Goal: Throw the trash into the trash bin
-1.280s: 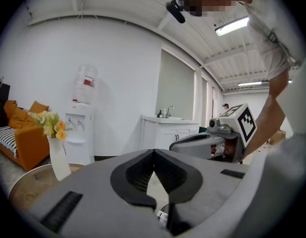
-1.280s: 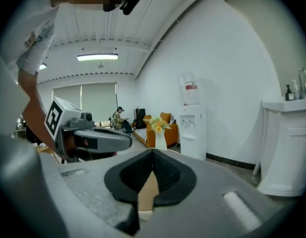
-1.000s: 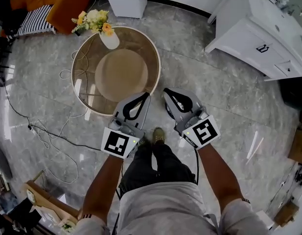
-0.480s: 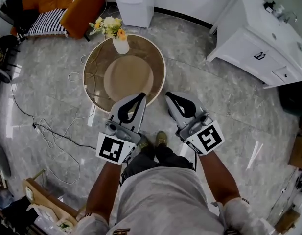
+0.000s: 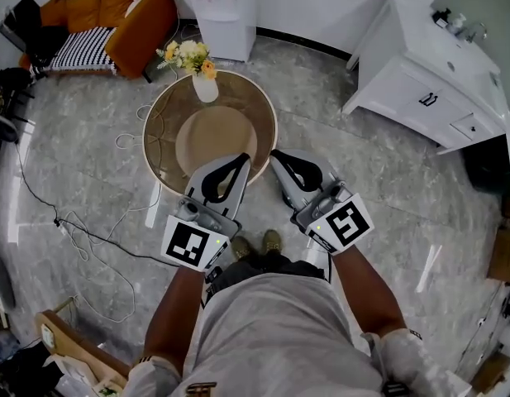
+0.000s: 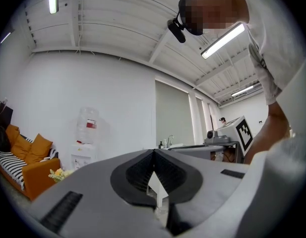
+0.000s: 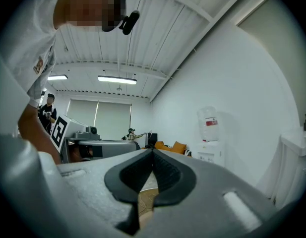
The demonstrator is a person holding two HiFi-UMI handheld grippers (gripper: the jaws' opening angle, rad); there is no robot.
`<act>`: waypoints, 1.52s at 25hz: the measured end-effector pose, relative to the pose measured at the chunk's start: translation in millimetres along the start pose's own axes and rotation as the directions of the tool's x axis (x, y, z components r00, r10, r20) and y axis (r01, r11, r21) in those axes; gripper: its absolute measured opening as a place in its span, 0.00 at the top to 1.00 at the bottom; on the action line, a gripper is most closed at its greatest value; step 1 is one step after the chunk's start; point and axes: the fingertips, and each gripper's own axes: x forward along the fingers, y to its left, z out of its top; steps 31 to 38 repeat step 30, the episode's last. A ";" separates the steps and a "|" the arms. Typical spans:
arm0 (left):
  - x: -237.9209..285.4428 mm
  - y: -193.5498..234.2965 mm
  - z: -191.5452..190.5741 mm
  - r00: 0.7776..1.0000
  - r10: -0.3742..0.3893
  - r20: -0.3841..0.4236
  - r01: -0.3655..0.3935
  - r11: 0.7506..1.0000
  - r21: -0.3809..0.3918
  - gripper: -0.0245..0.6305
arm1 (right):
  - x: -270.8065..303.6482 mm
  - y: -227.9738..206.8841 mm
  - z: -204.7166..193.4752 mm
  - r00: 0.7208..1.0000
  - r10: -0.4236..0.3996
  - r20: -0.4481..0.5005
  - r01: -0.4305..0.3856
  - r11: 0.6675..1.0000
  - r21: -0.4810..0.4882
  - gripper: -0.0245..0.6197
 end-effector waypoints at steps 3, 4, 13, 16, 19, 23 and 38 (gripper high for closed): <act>1.0 -0.9 6.0 1.000 -0.005 0.010 0.005 1.000 -0.001 0.96 | -2.6 -1.2 1.7 1.000 -0.014 -0.007 0.014 1.000 0.003 0.96; 1.3 -1.5 7.7 1.000 -0.008 0.013 0.008 1.000 -0.001 0.96 | -3.4 -1.5 2.4 1.000 -0.018 -0.007 0.018 1.000 0.004 0.96; 2.0 -8.1 14.7 0.999 -0.024 0.022 0.024 1.000 -0.001 0.96 | -10.3 -1.0 9.9 0.999 -0.032 -0.004 0.032 0.999 0.001 0.96; 1.7 -10.4 17.0 0.999 -0.026 0.024 0.026 1.000 -0.002 0.96 | -13.2 -1.2 11.8 0.999 -0.038 -0.002 0.038 0.999 0.002 0.96; -0.6 -10.9 17.4 0.999 -0.025 0.023 0.025 1.000 -0.005 0.96 | -14.6 1.1 12.1 0.999 -0.039 0.001 0.039 0.999 0.004 0.96; -4.5 -14.2 18.0 0.999 -0.022 0.025 0.022 1.000 -0.008 0.96 | -18.3 6.0 12.3 0.999 -0.036 0.005 0.036 0.999 0.006 0.96; -9.2 -13.6 17.7 0.999 -0.019 0.033 0.019 1.000 -0.008 0.96 | -17.3 9.4 11.3 0.999 -0.035 0.011 0.034 0.999 0.002 0.96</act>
